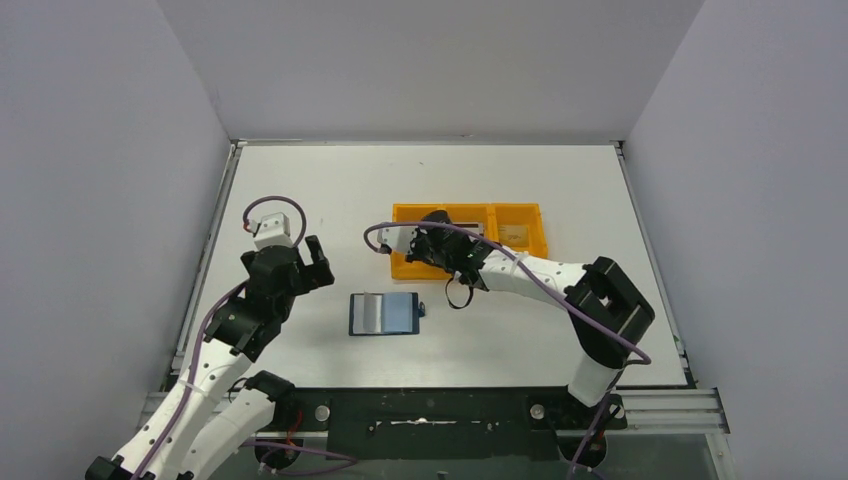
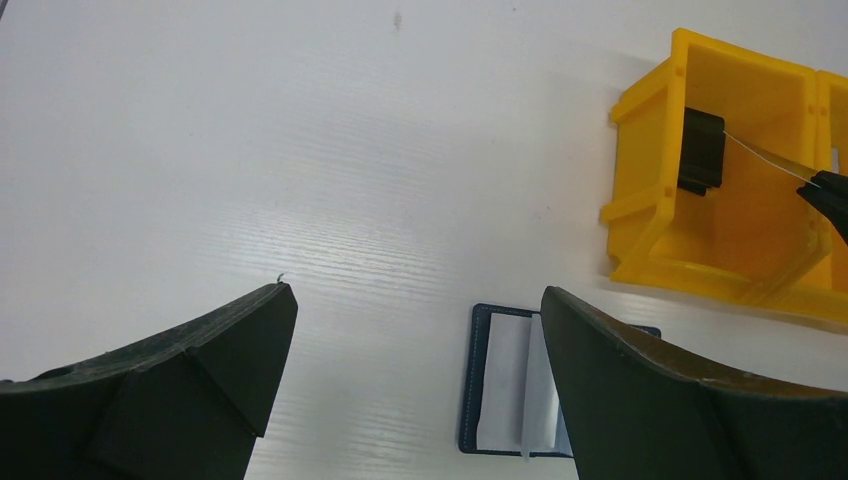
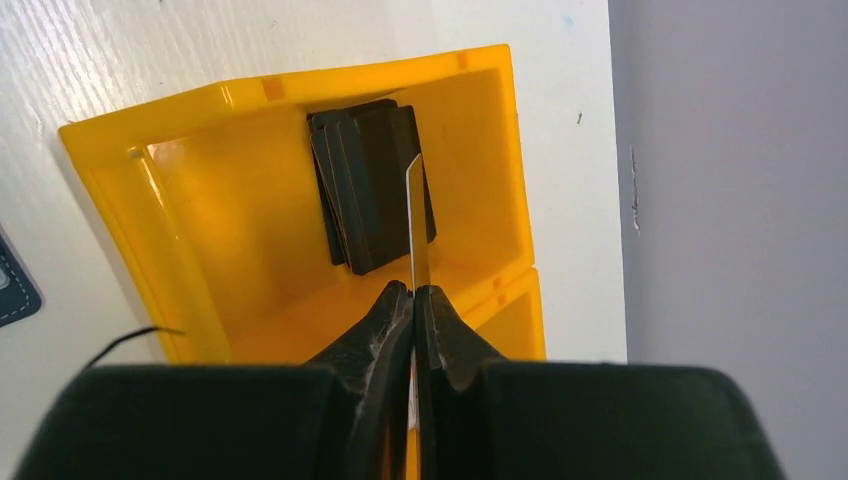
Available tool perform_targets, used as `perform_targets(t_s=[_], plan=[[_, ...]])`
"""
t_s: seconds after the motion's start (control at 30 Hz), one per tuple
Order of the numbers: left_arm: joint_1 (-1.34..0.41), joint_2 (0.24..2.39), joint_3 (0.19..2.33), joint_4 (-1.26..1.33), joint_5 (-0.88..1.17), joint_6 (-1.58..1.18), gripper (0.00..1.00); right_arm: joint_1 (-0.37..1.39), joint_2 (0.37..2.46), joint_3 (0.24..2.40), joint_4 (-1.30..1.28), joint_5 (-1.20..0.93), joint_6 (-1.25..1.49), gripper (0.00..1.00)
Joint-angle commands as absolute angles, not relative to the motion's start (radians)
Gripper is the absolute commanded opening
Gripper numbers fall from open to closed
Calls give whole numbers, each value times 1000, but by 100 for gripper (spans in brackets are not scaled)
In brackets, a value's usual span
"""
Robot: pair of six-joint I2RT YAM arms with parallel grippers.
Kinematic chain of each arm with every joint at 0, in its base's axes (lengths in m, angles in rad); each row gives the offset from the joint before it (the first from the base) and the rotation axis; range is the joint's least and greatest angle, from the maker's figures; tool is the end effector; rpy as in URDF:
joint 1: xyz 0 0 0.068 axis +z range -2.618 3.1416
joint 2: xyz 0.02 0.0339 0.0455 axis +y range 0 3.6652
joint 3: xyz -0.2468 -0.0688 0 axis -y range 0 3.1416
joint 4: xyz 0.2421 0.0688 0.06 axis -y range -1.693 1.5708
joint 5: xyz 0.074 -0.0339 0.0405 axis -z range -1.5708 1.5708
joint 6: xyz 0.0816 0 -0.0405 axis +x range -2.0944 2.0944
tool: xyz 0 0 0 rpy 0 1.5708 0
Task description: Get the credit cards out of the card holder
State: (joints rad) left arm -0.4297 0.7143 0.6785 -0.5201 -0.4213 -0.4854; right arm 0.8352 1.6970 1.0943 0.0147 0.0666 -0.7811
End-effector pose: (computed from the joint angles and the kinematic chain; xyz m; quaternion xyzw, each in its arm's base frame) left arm 0.1991 -0.0545 0.2481 -0.1254 0.8515 -0.0460 0.5071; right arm 0.2817 0.3032 0.1843 -0.6263 0.6201 -0.0166 0.4722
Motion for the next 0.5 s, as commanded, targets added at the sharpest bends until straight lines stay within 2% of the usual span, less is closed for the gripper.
perform_targets(t_s=[0.0,0.47], plan=[[-420,703,681,-474,-438,-471,96,826,1713,1154,102,1,-776,0],[-408,709,681,-472,-428,-467,96,817,1846,1253,51,20,-825,0]])
